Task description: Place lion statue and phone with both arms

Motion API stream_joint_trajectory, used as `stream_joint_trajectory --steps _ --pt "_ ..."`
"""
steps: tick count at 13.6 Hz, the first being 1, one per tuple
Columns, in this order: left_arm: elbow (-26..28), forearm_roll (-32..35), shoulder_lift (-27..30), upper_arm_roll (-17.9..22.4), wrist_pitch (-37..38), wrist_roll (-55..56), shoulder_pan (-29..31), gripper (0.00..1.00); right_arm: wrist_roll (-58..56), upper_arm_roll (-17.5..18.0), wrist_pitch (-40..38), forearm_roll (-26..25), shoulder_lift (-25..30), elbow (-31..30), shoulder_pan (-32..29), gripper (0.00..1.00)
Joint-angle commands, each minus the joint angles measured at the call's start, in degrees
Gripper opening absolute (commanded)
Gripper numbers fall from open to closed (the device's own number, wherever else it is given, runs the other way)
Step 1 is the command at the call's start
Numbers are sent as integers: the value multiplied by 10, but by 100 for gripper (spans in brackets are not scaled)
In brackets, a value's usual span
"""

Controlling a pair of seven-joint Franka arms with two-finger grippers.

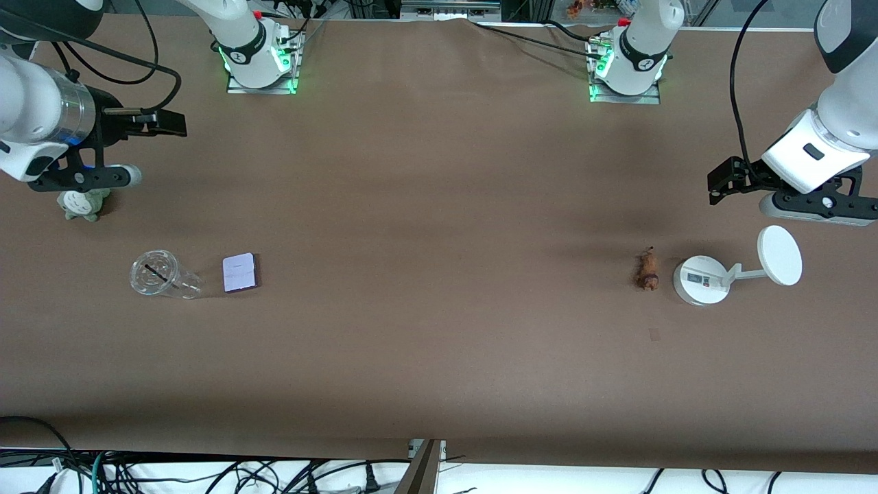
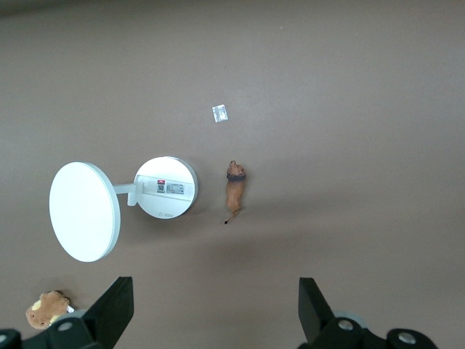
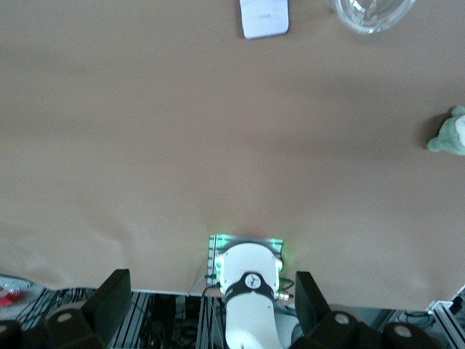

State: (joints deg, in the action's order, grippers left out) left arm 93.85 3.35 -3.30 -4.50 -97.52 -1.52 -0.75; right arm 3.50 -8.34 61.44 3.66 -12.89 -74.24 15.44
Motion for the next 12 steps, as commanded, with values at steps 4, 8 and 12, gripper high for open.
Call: stream_joint_trajectory --steps 4,8,12 --pt "-16 11 -6 -1 13 -9 0 100 -4 88 82 -8 100 -118 -115 100" --pt "-16 10 -6 -1 13 -9 0 100 3 120 128 -8 161 -173 -158 100" --pt "-16 11 -6 -1 13 -9 0 100 3 125 133 -9 159 -172 -157 100"
